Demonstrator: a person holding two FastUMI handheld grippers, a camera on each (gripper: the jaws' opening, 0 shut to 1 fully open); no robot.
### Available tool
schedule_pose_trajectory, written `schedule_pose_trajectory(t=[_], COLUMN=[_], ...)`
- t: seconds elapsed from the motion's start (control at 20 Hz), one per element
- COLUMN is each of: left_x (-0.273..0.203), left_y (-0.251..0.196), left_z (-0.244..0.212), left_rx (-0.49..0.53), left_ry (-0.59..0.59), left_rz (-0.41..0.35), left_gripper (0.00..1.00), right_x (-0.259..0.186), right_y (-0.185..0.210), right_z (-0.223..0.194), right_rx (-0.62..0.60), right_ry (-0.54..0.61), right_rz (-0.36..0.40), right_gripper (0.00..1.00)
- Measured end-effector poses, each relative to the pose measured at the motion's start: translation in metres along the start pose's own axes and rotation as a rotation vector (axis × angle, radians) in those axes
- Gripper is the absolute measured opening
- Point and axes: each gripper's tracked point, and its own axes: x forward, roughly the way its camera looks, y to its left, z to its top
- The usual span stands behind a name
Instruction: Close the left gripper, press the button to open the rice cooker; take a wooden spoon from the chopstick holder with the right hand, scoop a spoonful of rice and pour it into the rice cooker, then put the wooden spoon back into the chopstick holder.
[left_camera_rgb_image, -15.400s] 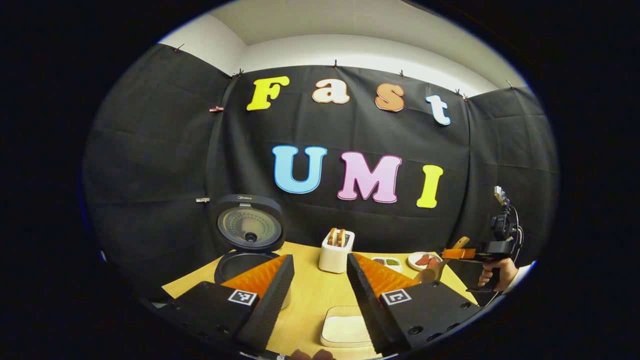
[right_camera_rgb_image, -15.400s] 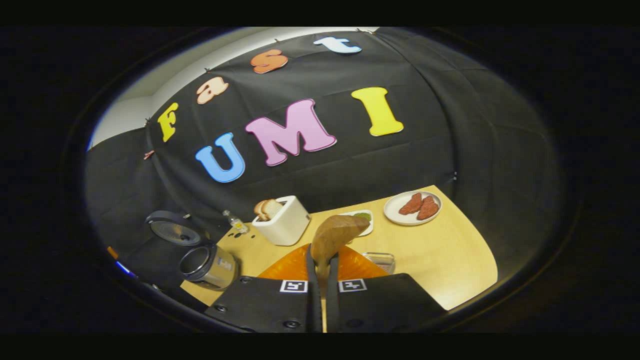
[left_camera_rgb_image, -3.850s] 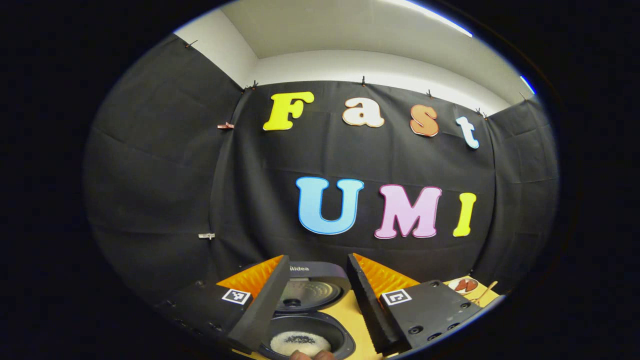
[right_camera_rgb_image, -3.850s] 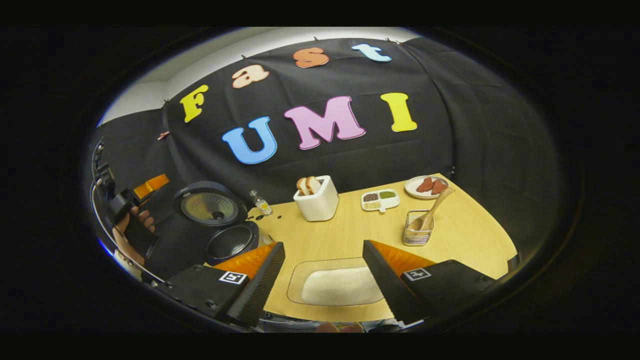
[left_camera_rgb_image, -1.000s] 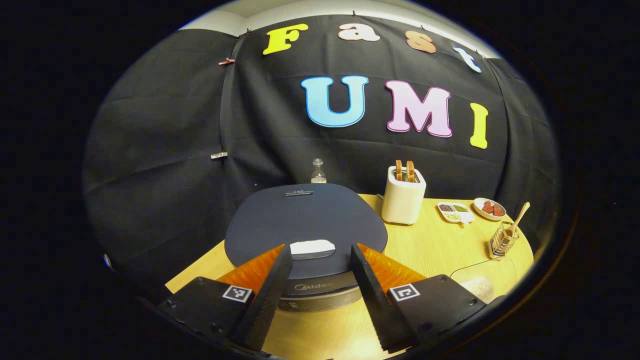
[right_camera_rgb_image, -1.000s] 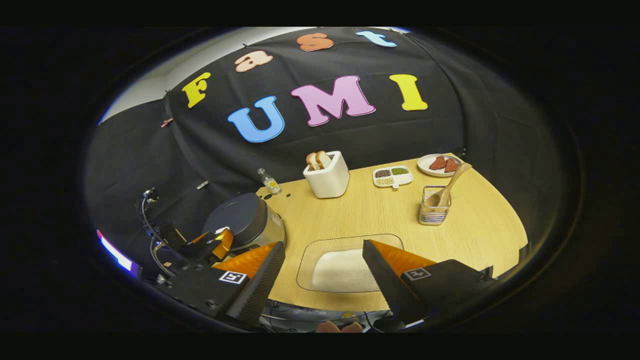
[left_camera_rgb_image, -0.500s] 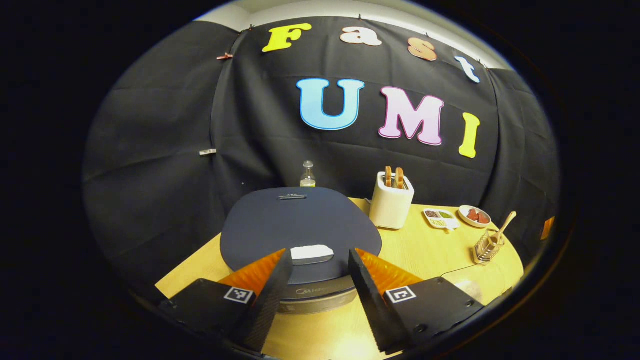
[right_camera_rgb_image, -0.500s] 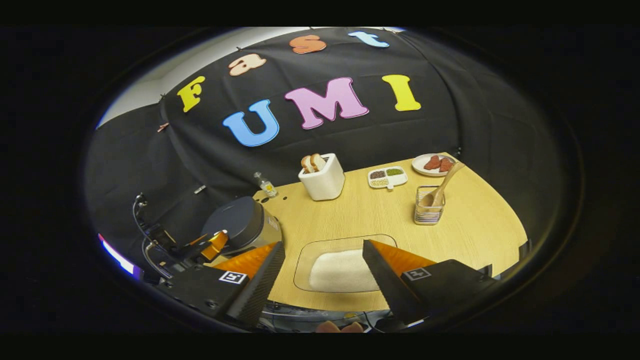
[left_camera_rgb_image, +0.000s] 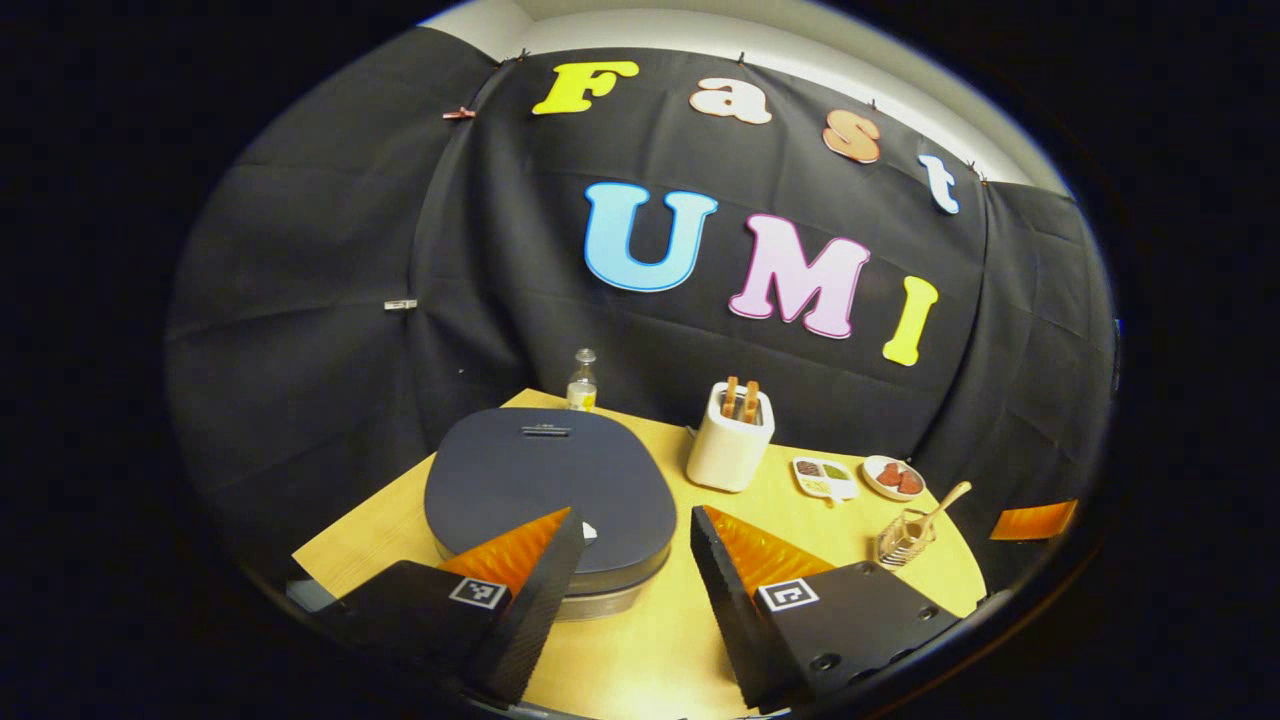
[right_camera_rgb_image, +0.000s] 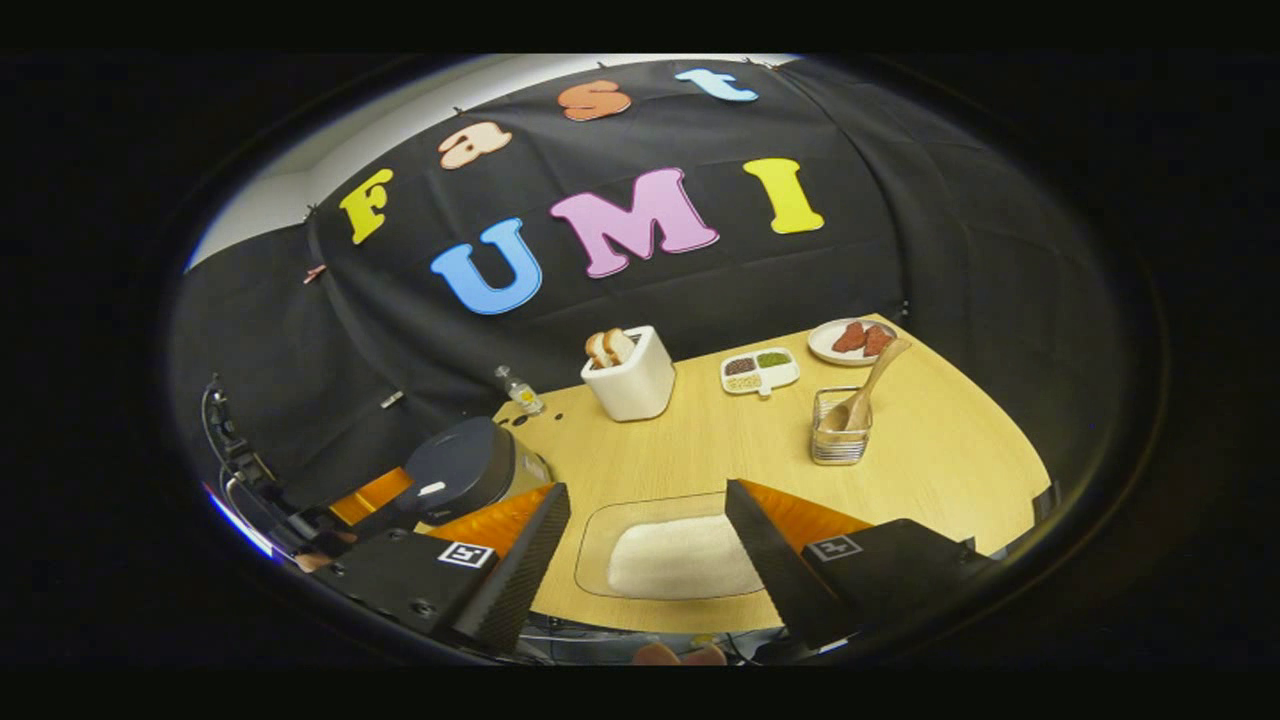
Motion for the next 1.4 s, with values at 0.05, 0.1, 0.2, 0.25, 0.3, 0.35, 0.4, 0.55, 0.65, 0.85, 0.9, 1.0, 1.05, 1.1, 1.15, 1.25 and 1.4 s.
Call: schedule_pose_trajectory(t=[0.05,0.1,0.2,0.25,0.3,0.35,0.4,0.55,0.65,0.85,0.9,1.0,1.05,1.1,1.15,1.25,1.4], left_x=[-0.002,-0.006,-0.011,-0.014,-0.018,-0.022,-0.026,-0.038,-0.049,-0.073,-0.078,-0.083,-0.085,-0.085,-0.083,-0.082,-0.082], left_y=[-0.011,-0.022,-0.043,-0.055,-0.066,-0.076,-0.086,-0.118,-0.140,-0.164,-0.167,-0.167,-0.166,-0.163,-0.162,-0.160,-0.160], left_z=[0.002,0.003,0.004,0.005,0.009,0.014,0.021,0.041,0.055,0.081,0.083,0.080,0.079,0.078,0.074,0.070,0.070], left_rx=[0.001,0.004,0.011,0.014,0.018,0.023,0.029,0.048,0.070,0.099,0.090,0.047,0.034,0.033,0.037,0.048,0.060], left_ry=[0.001,0.002,-0.001,-0.008,-0.018,-0.035,-0.054,-0.113,-0.169,-0.302,-0.323,-0.340,-0.347,-0.349,-0.346,-0.342,-0.352], left_rz=[-0.020,-0.041,-0.082,-0.110,-0.134,-0.155,-0.173,-0.226,-0.268,-0.286,-0.279,-0.256,-0.239,-0.213,-0.197,-0.169,-0.139], left_gripper=[0.76,0.76,0.76,0.76,0.76,0.76,0.77,0.76,0.76,0.77,0.77,0.78,0.80,0.80,0.81,0.82,0.86], right_x=[0.001,0.000,-0.001,-0.002,-0.004,-0.007,-0.009,-0.020,-0.031,-0.051,-0.051,-0.053,-0.056,-0.056,-0.054,-0.053,-0.054], right_y=[-0.005,-0.009,-0.022,-0.029,-0.034,-0.041,-0.046,-0.061,-0.070,-0.075,-0.075,-0.075,-0.074,-0.070,-0.067,-0.066,-0.063], right_z=[0.006,0.011,0.028,0.038,0.048,0.060,0.071,0.103,0.126,0.152,0.147,0.150,0.157,0.159,0.159,0.157,0.164], right_rx=[0.005,0.010,0.013,0.011,0.002,-0.015,-0.037,-0.088,-0.134,-0.270,-0.301,-0.368,-0.386,-0.395,-0.397,-0.407,-0.423], right_ry=[-0.010,-0.019,-0.059,-0.084,-0.108,-0.136,-0.159,-0.242,-0.319,-0.451,-0.439,-0.453,-0.487,-0.504,-0.503,-0.500,-0.527], right_rz=[-0.005,-0.011,-0.031,-0.040,-0.050,-0.059,-0.068,-0.093,-0.116,-0.143,-0.148,-0.163,-0.163,-0.156,-0.145,-0.130,-0.099], right_gripper=[0.97,0.97,0.97,1.00,0.97,0.97,0.97,0.97,0.97,0.98,0.98,0.98,0.98,0.98,0.98,0.98,0.98])
